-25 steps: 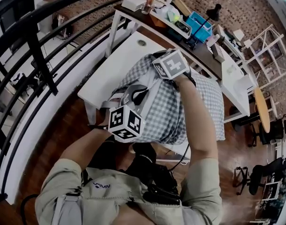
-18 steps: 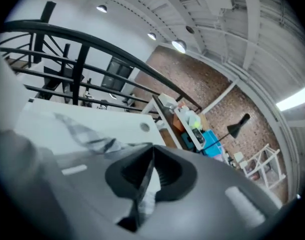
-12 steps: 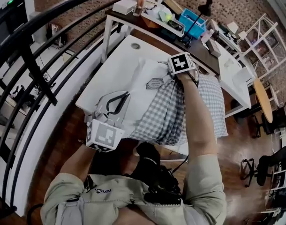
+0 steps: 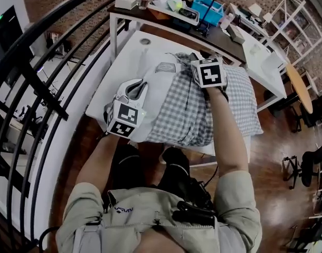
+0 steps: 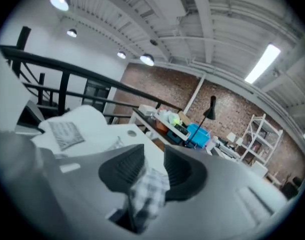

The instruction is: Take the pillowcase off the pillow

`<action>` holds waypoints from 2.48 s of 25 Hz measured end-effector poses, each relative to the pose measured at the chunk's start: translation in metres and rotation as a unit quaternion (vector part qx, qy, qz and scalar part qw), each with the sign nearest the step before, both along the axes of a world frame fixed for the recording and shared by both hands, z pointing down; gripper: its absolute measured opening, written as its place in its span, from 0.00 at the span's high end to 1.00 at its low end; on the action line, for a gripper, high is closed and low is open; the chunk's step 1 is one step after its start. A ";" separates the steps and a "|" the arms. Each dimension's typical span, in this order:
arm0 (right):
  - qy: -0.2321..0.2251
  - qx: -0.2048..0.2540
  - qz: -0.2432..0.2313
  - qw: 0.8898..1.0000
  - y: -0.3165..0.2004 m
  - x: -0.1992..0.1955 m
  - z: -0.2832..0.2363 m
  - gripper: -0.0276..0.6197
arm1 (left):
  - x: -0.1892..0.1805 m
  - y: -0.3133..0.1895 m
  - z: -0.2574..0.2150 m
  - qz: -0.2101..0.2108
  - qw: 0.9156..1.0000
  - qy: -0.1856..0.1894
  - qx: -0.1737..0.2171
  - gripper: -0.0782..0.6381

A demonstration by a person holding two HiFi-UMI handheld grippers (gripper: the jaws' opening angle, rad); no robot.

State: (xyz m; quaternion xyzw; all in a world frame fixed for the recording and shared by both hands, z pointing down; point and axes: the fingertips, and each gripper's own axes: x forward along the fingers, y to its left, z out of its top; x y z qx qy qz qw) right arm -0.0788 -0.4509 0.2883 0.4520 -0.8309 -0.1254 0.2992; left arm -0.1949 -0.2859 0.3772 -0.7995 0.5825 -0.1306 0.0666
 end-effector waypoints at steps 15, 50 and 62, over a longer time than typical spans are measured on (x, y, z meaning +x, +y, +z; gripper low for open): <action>-0.146 0.035 -0.036 0.988 0.255 0.063 0.066 0.77 | 0.032 0.123 0.020 0.049 0.998 -0.002 -0.050 0.62; -0.022 0.047 0.125 0.991 0.208 0.177 0.146 0.95 | -0.029 0.110 0.057 -0.046 0.995 0.061 -0.065 0.87; -0.130 0.015 0.085 0.988 0.225 0.178 0.136 0.93 | 0.020 0.137 -0.053 0.056 0.993 0.083 0.059 0.68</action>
